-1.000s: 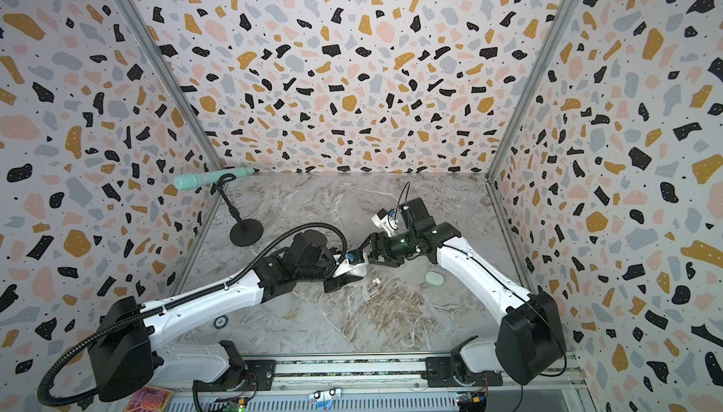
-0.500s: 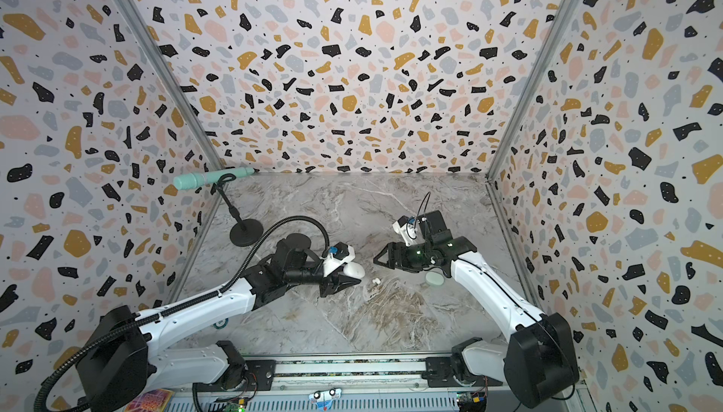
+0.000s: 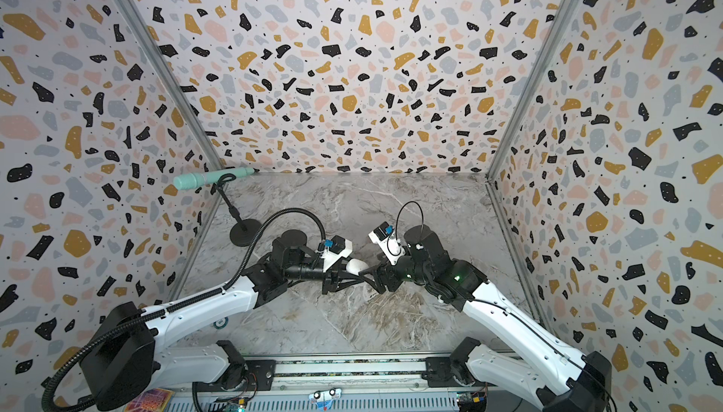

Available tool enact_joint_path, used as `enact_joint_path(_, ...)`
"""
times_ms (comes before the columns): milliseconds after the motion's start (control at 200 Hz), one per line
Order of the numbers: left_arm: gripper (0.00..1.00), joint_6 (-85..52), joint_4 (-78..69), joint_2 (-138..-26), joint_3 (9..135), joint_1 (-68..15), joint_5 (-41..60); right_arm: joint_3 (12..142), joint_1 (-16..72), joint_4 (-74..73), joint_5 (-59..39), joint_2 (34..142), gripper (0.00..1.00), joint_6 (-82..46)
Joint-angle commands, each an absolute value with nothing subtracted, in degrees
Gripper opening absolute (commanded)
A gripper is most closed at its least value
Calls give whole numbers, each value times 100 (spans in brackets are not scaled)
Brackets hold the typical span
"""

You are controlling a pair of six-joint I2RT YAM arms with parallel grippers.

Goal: Insert the wireless bluetooth earbuds into the charging case
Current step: 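Pass the white case to the left gripper while the right gripper releases it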

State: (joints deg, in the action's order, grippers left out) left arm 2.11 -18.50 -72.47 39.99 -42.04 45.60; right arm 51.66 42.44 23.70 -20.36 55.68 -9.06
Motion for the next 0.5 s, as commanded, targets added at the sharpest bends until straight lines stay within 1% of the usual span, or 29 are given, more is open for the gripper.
enact_joint_path(0, 7, 134, -2232, -7242, 3974, -4170, 4807, 5333, 4304, 2283, -1683, 5620, 81, -656)
enact_joint_path(175, 7, 136, -2232, -7209, 3973, -4174, 4805, 5386, 4348, 2370, -1603, 5761, 80, -558)
enact_joint_path(496, 7, 179, -2207, -7136, 3938, -4170, 4925, 5565, 4412, 2338, -903, 5879, 79, -650)
